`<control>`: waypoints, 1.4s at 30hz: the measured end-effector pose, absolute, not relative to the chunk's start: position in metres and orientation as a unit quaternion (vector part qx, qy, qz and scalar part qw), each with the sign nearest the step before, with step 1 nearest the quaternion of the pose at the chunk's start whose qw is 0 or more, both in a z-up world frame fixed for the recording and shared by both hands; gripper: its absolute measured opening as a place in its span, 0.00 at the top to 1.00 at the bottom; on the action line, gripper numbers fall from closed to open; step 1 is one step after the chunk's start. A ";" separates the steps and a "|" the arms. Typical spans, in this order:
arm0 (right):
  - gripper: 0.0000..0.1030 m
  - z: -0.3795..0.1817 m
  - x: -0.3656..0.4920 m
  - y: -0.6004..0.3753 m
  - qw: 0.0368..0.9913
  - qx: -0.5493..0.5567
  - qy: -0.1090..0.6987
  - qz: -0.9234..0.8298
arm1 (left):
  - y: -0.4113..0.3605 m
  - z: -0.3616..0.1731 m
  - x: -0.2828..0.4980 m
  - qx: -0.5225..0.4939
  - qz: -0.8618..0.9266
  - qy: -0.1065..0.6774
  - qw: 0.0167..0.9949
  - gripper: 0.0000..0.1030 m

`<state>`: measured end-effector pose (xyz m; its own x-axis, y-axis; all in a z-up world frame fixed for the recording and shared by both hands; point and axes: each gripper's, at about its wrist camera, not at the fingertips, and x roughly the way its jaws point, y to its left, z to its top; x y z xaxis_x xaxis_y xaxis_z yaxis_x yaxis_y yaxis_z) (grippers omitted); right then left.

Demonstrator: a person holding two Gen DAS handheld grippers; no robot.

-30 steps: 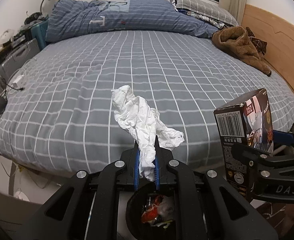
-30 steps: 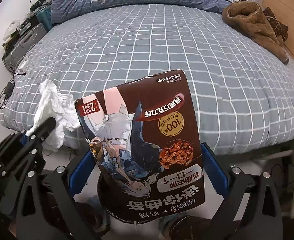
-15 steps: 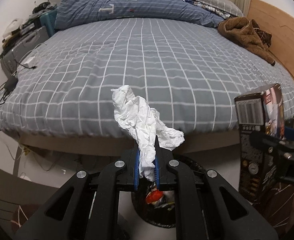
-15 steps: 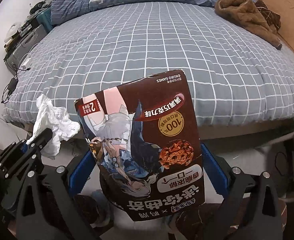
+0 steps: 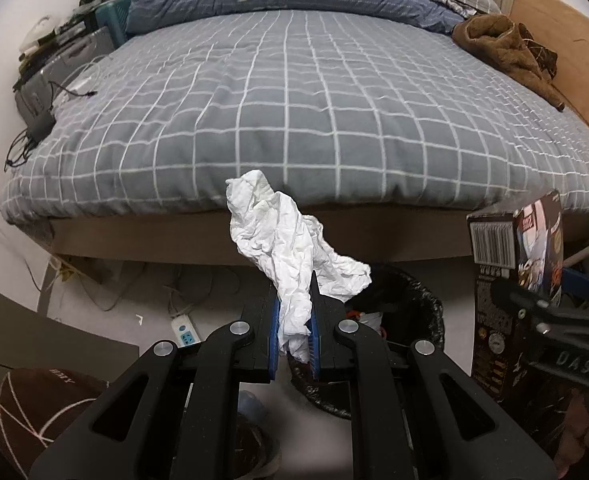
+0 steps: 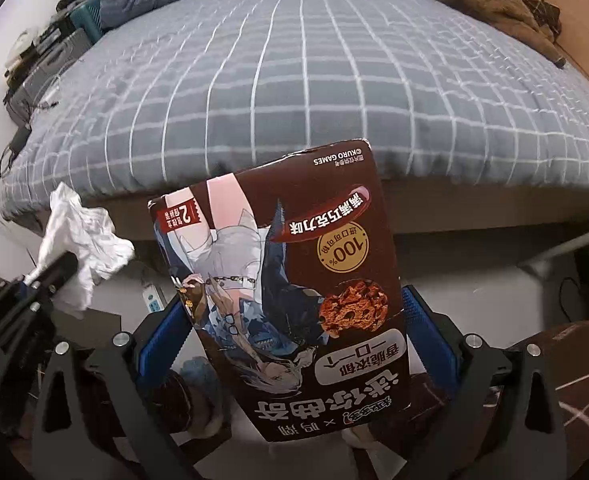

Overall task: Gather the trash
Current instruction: 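Carry the brown box in the right tool while the left tool carries the tissue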

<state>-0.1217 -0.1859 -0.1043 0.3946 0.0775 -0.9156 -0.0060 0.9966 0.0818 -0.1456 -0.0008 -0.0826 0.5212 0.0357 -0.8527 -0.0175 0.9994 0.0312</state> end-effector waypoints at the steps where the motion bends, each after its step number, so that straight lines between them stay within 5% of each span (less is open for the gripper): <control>1: 0.08 -0.110 -0.122 -0.183 0.834 0.030 0.550 0.027 | 0.002 -0.085 -0.145 0.007 0.017 0.491 0.871 0.90; 18: 0.06 -0.187 -0.094 -0.144 0.792 -0.006 0.609 0.038 | 0.039 -0.137 -0.130 -0.019 0.044 0.529 0.847 0.90; 42: 0.06 -0.195 -0.079 -0.130 0.787 -0.028 0.615 0.026 | 0.042 -0.155 -0.129 -0.019 0.046 0.546 0.836 0.90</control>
